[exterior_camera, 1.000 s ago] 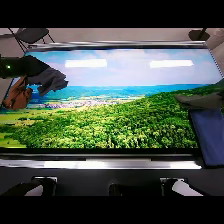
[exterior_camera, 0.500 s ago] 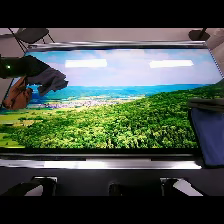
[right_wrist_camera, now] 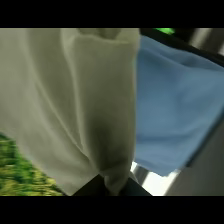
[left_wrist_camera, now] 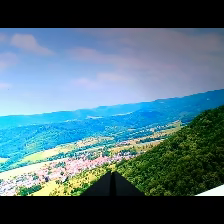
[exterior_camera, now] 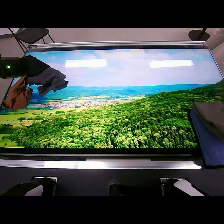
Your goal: Fold the shirts.
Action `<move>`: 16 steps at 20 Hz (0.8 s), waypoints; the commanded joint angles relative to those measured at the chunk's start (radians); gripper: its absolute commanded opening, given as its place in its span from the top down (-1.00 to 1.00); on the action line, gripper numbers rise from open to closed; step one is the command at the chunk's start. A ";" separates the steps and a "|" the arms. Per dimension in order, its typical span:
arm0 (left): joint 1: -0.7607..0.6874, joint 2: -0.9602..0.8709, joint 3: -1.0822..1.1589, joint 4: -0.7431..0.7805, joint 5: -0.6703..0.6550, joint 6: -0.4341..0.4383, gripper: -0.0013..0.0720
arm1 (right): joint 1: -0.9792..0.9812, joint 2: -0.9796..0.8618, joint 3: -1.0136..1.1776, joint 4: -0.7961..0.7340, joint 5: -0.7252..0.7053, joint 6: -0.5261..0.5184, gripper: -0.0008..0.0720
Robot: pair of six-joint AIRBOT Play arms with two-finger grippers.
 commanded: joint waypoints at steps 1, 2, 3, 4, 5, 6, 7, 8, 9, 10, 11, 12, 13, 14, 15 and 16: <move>0.000 0.001 0.000 0.000 0.000 0.001 0.89 | -0.003 0.000 -0.128 -0.183 -0.011 -0.021 0.87; 0.000 0.001 0.000 0.000 0.000 0.001 0.89 | -0.003 -0.001 -0.171 -0.180 -0.063 -0.022 0.87; 0.000 0.001 0.000 0.000 0.000 0.001 0.89 | -0.003 -0.002 -0.208 -0.179 -0.094 -0.022 0.87; 0.000 0.001 0.000 0.000 0.000 0.000 0.89 | -0.003 -0.002 -0.246 -0.180 -0.112 -0.022 0.87; 0.000 0.001 0.000 0.000 0.000 0.000 0.89 | -0.003 -0.001 -0.278 -0.185 -0.124 -0.023 0.86; 0.000 0.001 0.000 0.000 0.000 0.000 0.88 | -0.003 -0.002 -0.311 -0.192 -0.137 -0.023 0.86; 0.000 0.001 0.000 0.000 0.000 0.000 0.89 | -0.003 -0.002 -0.336 -0.194 -0.152 -0.023 0.86; 0.000 0.001 0.000 -0.002 0.000 0.000 0.89 | -0.003 -0.002 -0.357 -0.194 -0.164 -0.023 0.86; 0.000 0.001 0.000 -0.004 0.000 0.000 0.89 | -0.003 -0.001 -0.373 -0.194 -0.167 -0.022 0.86; 0.000 0.001 0.000 -0.004 0.000 0.000 0.89 | -0.003 -0.002 -0.385 -0.194 -0.161 -0.022 0.86; 0.000 0.001 0.000 -0.004 0.000 0.000 0.88 | -0.003 -0.001 -0.385 -0.194 -0.157 -0.022 0.86; 0.000 0.001 0.000 -0.004 0.000 0.000 0.88 | -0.003 0.000 -0.385 -0.193 -0.154 -0.022 0.86; 0.000 0.001 0.000 -0.004 0.000 0.000 0.89 | -0.003 0.000 -0.385 -0.193 -0.154 -0.021 0.86; 0.000 0.001 0.000 -0.004 0.000 0.000 0.89 | -0.003 0.000 -0.385 -0.193 -0.160 -0.021 0.86; 0.000 0.001 0.000 -0.004 0.000 0.000 0.89 | -0.003 0.000 -0.383 -0.188 -0.159 -0.021 0.86; 0.000 0.001 0.000 -0.004 0.000 0.000 0.89 | -0.003 0.000 -0.383 -0.188 -0.161 -0.021 0.86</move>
